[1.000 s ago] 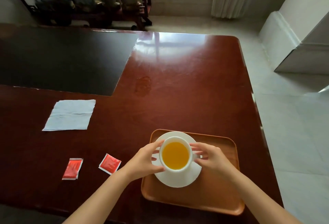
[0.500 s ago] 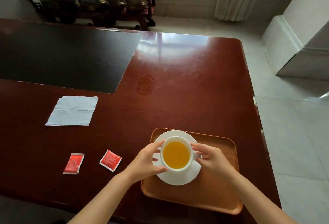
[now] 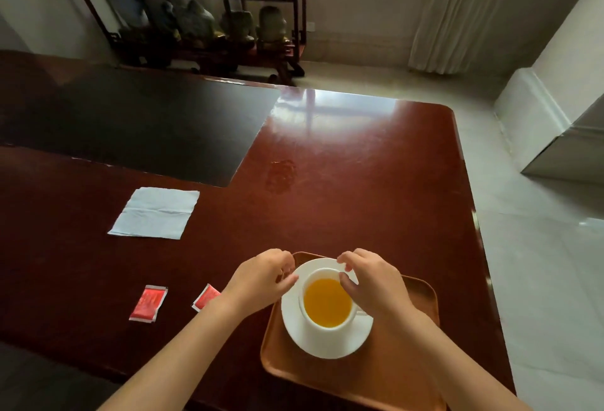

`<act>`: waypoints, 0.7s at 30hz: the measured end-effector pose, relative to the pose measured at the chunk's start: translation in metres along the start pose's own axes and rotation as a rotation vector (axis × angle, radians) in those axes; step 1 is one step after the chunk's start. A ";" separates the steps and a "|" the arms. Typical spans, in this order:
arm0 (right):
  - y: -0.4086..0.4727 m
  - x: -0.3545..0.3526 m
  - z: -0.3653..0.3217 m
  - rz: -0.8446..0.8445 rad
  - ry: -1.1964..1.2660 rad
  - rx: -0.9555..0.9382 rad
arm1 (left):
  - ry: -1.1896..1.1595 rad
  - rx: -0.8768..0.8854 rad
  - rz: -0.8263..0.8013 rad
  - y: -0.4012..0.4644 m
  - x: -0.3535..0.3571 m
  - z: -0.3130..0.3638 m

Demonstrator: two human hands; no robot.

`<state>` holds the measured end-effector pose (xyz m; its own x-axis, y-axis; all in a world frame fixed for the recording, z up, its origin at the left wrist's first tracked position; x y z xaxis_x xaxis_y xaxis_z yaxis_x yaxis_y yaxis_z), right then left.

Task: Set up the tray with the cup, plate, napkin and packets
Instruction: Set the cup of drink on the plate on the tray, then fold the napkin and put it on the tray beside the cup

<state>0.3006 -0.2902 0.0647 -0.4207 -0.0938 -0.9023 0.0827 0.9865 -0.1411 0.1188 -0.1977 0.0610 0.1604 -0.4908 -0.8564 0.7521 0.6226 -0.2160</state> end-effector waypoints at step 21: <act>0.108 0.021 -0.210 -0.011 -0.114 -0.325 | 0.208 -0.291 0.380 -0.113 -0.102 -0.119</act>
<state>0.1113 -0.1574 0.1162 -0.3147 -0.1010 -0.9438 -0.2209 0.9748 -0.0306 -0.0582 -0.1457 0.1166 0.2344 -0.0840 -0.9685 0.4518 0.8915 0.0321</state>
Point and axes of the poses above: each hand's wrist, its own y-axis towards the middle knuckle, its own x-axis out of the palm, z = x × y, the point moved 3 cm from there along y, towards the middle knuckle, and after that the axes turned 13 degrees about -z, right-handed, at the moved point
